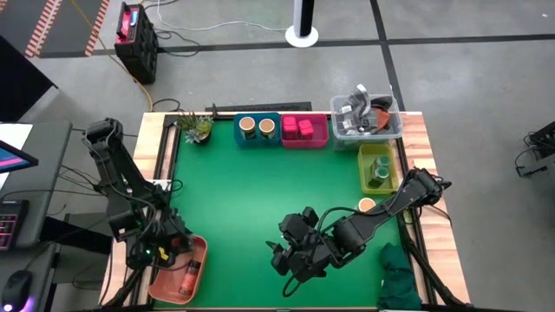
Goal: Sort spices by type
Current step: Put the left black spice bottle into the orange bin, then adjust the orange spice bottle in the orange bin
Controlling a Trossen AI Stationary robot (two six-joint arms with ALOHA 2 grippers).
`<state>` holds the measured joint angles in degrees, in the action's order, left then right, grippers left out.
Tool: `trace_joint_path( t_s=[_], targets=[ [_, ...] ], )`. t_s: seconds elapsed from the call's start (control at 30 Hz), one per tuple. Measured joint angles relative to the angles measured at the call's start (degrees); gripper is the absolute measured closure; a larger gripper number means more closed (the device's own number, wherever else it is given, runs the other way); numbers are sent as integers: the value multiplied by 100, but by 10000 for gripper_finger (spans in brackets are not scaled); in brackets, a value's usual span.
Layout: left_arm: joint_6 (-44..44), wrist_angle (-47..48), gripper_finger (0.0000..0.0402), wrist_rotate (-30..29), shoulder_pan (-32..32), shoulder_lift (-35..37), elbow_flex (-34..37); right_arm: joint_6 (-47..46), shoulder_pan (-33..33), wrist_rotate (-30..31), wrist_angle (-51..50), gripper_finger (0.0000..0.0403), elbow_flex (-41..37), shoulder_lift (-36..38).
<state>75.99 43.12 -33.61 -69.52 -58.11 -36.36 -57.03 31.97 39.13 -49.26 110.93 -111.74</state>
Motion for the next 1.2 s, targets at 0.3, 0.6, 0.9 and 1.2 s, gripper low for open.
trace_joint_path(
  t_s=[0.3, 0.6, 0.9, 1.2],
  targets=[
    [-214, 317, 105, 486, -2, 38, -527, 181, -33, -9, -2, 82, 0, 0],
    [-1276, 837, 105, 870, 75, 36, -1324, 307, -144, -37, -4, 82, 0, -2],
    [-3174, 833, 104, 2512, 367, -882, -2376, -12, -408, -660, -46, 82, 0, -4],
    [-5303, 952, 104, 3184, 592, -2325, -3051, -15, -485, -660, 5, 82, 0, -4]
  ],
)
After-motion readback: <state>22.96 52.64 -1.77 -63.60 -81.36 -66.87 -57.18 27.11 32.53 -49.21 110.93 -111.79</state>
